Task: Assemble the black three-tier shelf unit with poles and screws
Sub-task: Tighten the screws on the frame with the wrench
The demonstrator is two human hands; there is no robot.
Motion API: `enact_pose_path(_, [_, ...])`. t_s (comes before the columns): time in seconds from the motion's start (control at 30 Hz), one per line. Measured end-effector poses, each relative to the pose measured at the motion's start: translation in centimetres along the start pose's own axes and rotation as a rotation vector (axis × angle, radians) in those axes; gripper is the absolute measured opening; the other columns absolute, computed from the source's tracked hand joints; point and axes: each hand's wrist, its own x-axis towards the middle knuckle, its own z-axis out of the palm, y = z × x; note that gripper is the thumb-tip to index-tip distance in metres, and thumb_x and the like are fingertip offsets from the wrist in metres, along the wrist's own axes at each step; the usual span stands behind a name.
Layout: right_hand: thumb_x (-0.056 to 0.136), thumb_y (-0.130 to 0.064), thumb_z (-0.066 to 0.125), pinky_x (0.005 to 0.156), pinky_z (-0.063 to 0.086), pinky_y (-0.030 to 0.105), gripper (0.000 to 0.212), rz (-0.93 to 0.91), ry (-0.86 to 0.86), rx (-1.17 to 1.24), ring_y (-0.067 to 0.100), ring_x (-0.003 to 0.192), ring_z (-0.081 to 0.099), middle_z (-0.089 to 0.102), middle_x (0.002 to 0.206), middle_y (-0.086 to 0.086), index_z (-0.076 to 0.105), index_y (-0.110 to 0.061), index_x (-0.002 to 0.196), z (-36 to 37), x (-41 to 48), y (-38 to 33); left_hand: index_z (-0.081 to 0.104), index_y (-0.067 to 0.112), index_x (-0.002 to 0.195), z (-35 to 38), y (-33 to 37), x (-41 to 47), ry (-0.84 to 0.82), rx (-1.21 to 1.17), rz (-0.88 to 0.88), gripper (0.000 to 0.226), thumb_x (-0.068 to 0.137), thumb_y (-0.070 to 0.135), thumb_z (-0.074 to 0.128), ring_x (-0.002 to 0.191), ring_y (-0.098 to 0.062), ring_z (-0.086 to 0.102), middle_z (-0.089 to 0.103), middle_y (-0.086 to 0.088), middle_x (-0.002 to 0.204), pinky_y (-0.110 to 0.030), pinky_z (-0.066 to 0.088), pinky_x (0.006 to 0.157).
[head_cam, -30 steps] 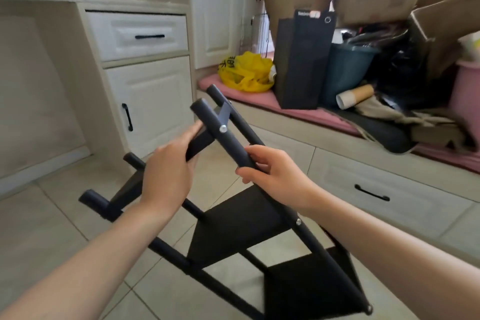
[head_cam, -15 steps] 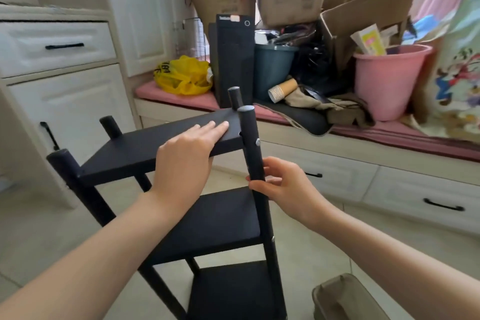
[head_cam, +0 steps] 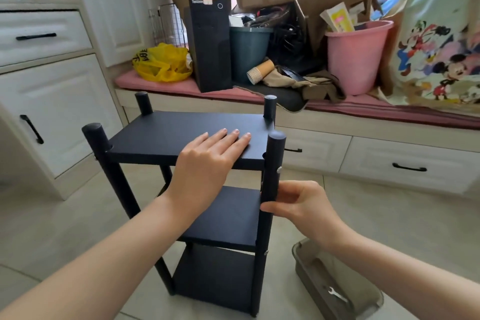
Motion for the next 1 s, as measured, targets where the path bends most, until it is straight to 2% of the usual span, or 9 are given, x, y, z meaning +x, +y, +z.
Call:
enact_pose_path(0.17, [0.079, 0.001, 0.079, 0.094, 0.055, 0.037, 0.034, 0.02, -0.012, -0.001, 0.014, 0.096, 0.073, 0.078, 0.098, -0.005, 0.079, -0.024, 0.101, -0.1, -1.0, 0.2, 0.073, 0.004, 0.12, -0.7, 0.5, -0.9, -0.006, 0.015, 0.02, 0.043, 0.079, -0.009, 0.067, 0.108, -0.036, 0.071, 0.073, -0.015, 0.119, -0.054, 0.06, 0.085])
enact_pose_path(0.33, [0.082, 0.003, 0.075, 0.096, 0.055, 0.033, 0.029, 0.022, -0.125, -0.134, 0.008, 0.097, 0.072, 0.077, 0.099, -0.007, 0.077, -0.014, 0.105, -1.3, -0.7, -0.4, 0.072, 0.006, 0.123, -1.0, 1.1, -1.1, -0.045, 0.036, -0.022, 0.054, 0.073, -0.011, 0.082, 0.112, -0.035, 0.07, 0.072, -0.011, 0.123, -0.055, 0.057, 0.093])
enact_pose_path(0.47, [0.086, 0.003, 0.07, 0.096, 0.053, 0.026, 0.035, 0.003, -0.2, -0.234, 0.003, 0.103, 0.069, 0.076, 0.103, -0.011, 0.075, -0.021, 0.11, -2.4, -0.8, -0.2, 0.07, 0.007, 0.127, -1.3, 1.6, -1.7, -0.074, 0.017, -0.07, 0.067, 0.064, -0.011, 0.082, 0.115, -0.034, 0.068, 0.07, -0.008, 0.128, -0.057, 0.052, 0.1])
enact_pose_path(0.63, [0.09, -0.006, 0.07, 0.096, 0.054, 0.034, 0.023, 0.005, -0.004, -0.398, 0.011, 0.095, 0.071, 0.075, 0.102, 0.0, 0.072, -0.011, 0.112, -4.1, 2.9, 0.7, 0.067, 0.005, 0.13, -1.7, 2.7, -1.6, -0.104, -0.016, -0.139, 0.066, 0.066, -0.01, 0.078, 0.122, -0.034, 0.064, 0.068, -0.009, 0.131, -0.057, 0.047, 0.106])
enact_pose_path(0.7, [0.091, -0.014, 0.07, 0.094, 0.055, 0.04, 0.03, 0.065, 0.064, -0.37, 0.018, 0.097, 0.068, 0.073, 0.107, 0.004, 0.065, -0.01, 0.121, -4.5, 5.3, 0.7, 0.067, 0.004, 0.129, -1.7, 3.7, -2.4, -0.035, -0.077, -0.128, 0.059, 0.073, -0.013, 0.069, 0.123, -0.032, 0.064, 0.069, -0.008, 0.13, -0.056, 0.046, 0.108])
enact_pose_path(0.77, [0.092, -0.023, 0.07, 0.093, 0.055, 0.043, 0.04, 0.109, 0.089, -0.339, 0.02, 0.101, 0.066, 0.068, 0.112, 0.003, 0.057, -0.012, 0.129, -4.5, 7.4, 0.8, 0.07, 0.003, 0.125, -1.8, 4.7, -3.7, 0.081, -0.157, -0.092, 0.05, 0.079, -0.013, 0.06, 0.12, -0.028, 0.065, 0.07, -0.006, 0.127, -0.051, 0.049, 0.106])
enact_pose_path(0.87, [0.093, -0.034, 0.068, 0.091, 0.053, 0.037, 0.051, 0.136, 0.044, -0.35, 0.018, 0.106, 0.062, 0.063, 0.118, 0.0, 0.05, -0.019, 0.138, -3.9, 9.6, 1.4, 0.075, 0.002, 0.112, -2.2, 5.3, -4.9, 0.208, -0.252, -0.096, 0.031, 0.087, -0.007, 0.058, 0.106, -0.021, 0.069, 0.075, -0.002, 0.108, -0.039, 0.056, 0.092])
enact_pose_path(0.93, [0.094, -0.034, 0.066, 0.083, 0.051, 0.031, 0.05, 0.156, -0.002, -0.284, 0.013, 0.101, 0.062, 0.063, 0.114, -0.004, 0.048, -0.023, 0.139, -3.3, 10.6, 1.6, 0.075, 0.004, 0.099, -2.2, 5.9, -5.2, 0.209, -0.372, -0.167, 0.019, 0.09, 0.0, 0.06, 0.088, -0.015, 0.07, 0.074, 0.002, 0.092, -0.032, 0.057, 0.078])
enact_pose_path(1.0, [0.096, -0.028, 0.062, 0.072, 0.046, 0.025, 0.04, 0.159, -0.039, -0.212, 0.007, 0.093, 0.061, 0.064, 0.109, -0.005, 0.051, -0.025, 0.134, -2.9, 11.4, 1.5, 0.072, 0.016, 0.098, -2.3, 7.0, -5.1, 0.115, -0.545, -0.352, 0.014, 0.088, 0.017, 0.063, 0.081, -0.006, 0.069, 0.071, 0.013, 0.085, -0.024, 0.056, 0.075])
